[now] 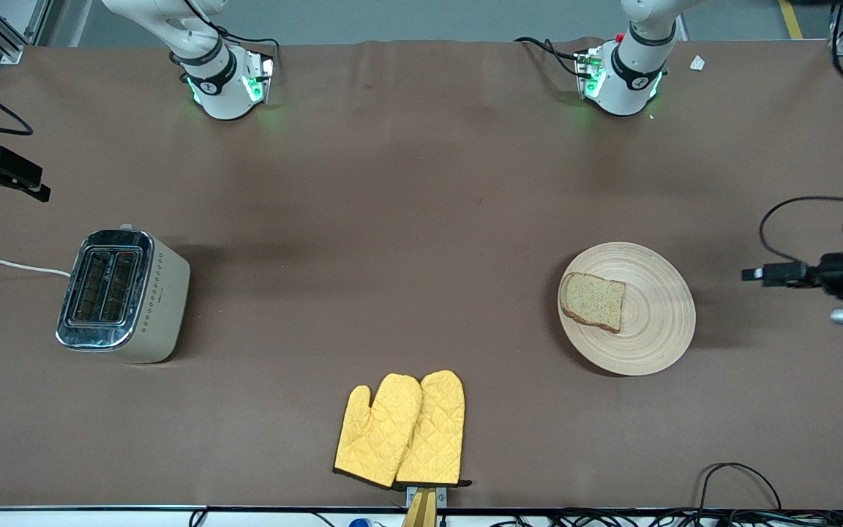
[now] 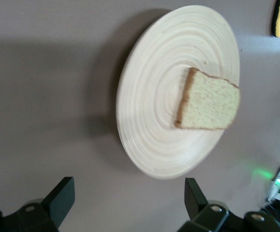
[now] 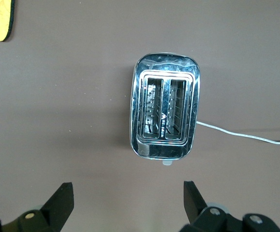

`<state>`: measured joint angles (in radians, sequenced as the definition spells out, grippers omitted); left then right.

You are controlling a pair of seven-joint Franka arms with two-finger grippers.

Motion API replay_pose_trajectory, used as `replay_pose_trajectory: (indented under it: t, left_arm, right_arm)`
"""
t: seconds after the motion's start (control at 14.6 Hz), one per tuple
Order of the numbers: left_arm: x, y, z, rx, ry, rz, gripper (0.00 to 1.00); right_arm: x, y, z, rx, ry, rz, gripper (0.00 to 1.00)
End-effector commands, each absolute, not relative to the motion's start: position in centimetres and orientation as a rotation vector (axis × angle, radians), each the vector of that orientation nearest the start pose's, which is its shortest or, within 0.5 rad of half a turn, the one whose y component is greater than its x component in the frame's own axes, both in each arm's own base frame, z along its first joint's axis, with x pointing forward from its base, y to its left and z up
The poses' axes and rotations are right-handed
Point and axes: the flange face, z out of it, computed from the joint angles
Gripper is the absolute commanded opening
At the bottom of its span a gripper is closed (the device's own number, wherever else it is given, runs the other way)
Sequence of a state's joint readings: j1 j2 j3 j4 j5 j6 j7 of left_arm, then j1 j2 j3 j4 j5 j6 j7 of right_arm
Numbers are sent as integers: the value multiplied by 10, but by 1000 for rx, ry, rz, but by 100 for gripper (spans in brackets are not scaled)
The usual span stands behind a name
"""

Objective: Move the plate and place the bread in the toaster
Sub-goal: 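Reach the left gripper to the wooden plate rim and grip it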

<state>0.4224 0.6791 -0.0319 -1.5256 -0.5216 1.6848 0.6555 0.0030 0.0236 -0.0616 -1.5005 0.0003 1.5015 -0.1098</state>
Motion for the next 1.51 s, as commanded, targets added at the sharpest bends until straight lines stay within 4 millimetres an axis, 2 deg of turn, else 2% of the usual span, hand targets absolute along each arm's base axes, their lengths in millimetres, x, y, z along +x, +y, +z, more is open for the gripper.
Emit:
replay_pose_trajectory:
  t: [0.0,0.14,0.41,0.55,0.62,0.75,0.82,0.96,1.03,1.17,1.3,1.44]
  left_arm:
    - [640,200,204,2371,-128,-155,100]
    - [643,190,184,2339,-162,-128,100]
    - [648,170,176,2290,-151,-115,100]
    - [647,162,157,2247,-127,-121,96]
    - [646,158,152,2240,-134,-127,89]
    - [645,154,147,2225,-191,-108,50]
    - [645,154,145,2222,-205,-103,41]
    - [643,156,143,2218,-221,-93,12]
    - [643,157,143,2214,-259,-76,5]
    - [642,158,138,2203,-306,-53,0]
    - [642,157,137,2197,-334,-41,0]
    - [644,151,146,2191,-346,-43,0]
  right_arm:
    - [554,-15,641,-3125,-128,37,100]
    - [555,-11,642,-3125,-140,32,100]
    - [554,-12,641,-3124,-148,34,100]
    - [554,-12,641,-3124,-150,37,100]
    - [554,-12,641,-3124,-148,37,100]
    - [554,-13,641,-3124,-141,37,100]
    - [554,-13,641,-3124,-141,37,100]
    - [554,-13,641,-3124,-145,34,100]
    - [554,-13,641,-3124,-148,34,100]
    - [554,-12,641,-3124,-150,34,99]
    - [554,-12,641,-3122,-150,34,99]
    - [554,-11,641,-3122,-150,34,99]
